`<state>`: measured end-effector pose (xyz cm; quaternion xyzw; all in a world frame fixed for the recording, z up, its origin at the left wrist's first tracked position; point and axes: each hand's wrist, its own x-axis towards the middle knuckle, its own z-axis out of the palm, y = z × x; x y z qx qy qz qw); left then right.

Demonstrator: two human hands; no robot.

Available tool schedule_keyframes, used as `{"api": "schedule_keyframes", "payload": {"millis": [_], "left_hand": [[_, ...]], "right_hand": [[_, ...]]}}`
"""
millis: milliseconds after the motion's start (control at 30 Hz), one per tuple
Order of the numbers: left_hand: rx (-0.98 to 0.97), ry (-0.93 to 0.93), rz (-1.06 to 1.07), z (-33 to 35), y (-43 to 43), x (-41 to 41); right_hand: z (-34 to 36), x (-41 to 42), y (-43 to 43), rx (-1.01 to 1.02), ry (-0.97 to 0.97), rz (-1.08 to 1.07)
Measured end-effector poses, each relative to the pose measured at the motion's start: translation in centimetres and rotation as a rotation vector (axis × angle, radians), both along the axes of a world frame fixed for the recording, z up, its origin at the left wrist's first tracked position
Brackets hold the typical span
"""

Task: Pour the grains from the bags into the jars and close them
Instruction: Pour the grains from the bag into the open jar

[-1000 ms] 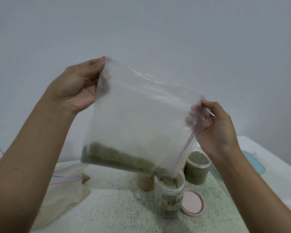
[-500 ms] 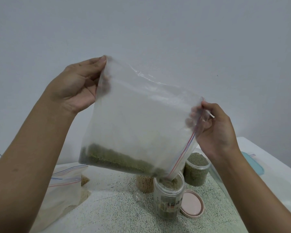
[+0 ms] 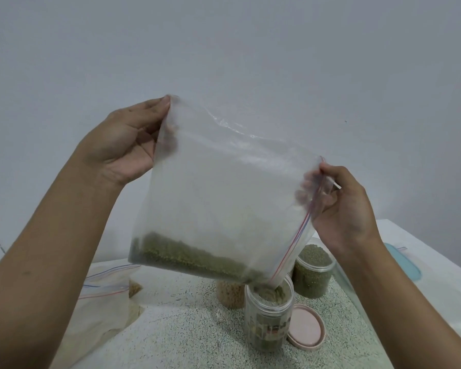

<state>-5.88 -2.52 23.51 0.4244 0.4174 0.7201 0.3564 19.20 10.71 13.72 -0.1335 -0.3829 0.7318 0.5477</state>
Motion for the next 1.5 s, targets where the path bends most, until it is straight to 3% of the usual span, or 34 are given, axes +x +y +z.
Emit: {"api": "schedule_keyframes", "payload": {"millis": [1500], "left_hand": [[-0.039, 0.013, -0.013, 0.3, 0.1, 1.1]], "right_hand": [[-0.3, 0.3, 0.2, -0.065, -0.005, -0.052]]}}
